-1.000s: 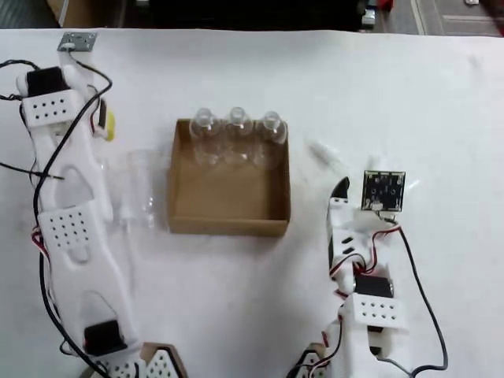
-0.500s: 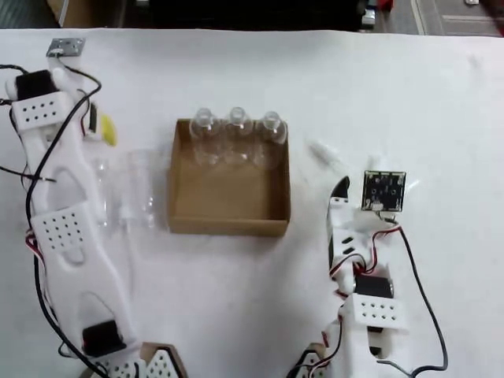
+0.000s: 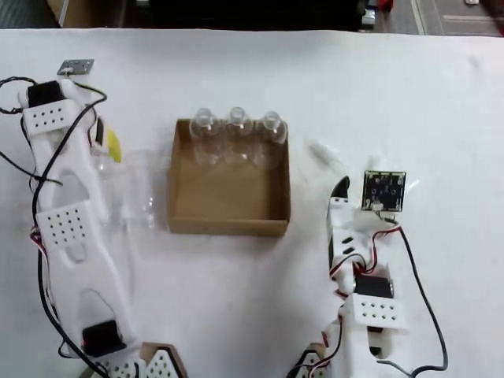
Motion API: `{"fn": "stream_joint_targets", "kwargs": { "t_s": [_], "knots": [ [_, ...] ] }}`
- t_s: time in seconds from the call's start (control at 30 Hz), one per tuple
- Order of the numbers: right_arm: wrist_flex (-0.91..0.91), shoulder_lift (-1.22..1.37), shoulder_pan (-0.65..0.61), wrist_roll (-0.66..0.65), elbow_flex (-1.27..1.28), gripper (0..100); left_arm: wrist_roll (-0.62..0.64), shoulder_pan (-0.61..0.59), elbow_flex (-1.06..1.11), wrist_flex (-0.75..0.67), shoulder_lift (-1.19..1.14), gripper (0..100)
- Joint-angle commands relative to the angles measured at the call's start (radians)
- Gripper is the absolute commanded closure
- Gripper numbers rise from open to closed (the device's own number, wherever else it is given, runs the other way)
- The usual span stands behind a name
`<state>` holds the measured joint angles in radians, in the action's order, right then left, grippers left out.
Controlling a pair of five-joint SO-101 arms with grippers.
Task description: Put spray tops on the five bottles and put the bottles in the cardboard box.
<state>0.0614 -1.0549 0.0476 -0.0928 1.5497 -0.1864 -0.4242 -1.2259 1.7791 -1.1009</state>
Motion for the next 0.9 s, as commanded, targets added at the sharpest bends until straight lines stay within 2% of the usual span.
{"fn": "stream_joint_targets", "kwargs": {
  "t_s": [0.0, 0.1, 0.5, 0.63, 0.87],
  "knots": [
    [-0.021, -0.012, -0.001, -0.014, -0.006, 77.2, -0.034, 0.001, 0.0, 0.003, 0.019, 85],
    [-0.021, -0.012, -0.001, -0.014, -0.006, 77.2, -0.077, 0.004, 0.0, 0.006, 0.019, 89],
    [-0.021, -0.012, -0.001, -0.014, -0.006, 77.2, -0.081, 0.004, 0.0, 0.008, 0.019, 88],
    [-0.021, -0.013, -0.001, -0.014, -0.006, 77.2, -0.083, 0.005, 0.058, 0.008, 0.021, 88],
    [-0.021, -0.013, -0.001, -0.014, -0.006, 77.2, -0.077, 0.001, 0.086, 0.003, 0.03, 79]
  ]
}}
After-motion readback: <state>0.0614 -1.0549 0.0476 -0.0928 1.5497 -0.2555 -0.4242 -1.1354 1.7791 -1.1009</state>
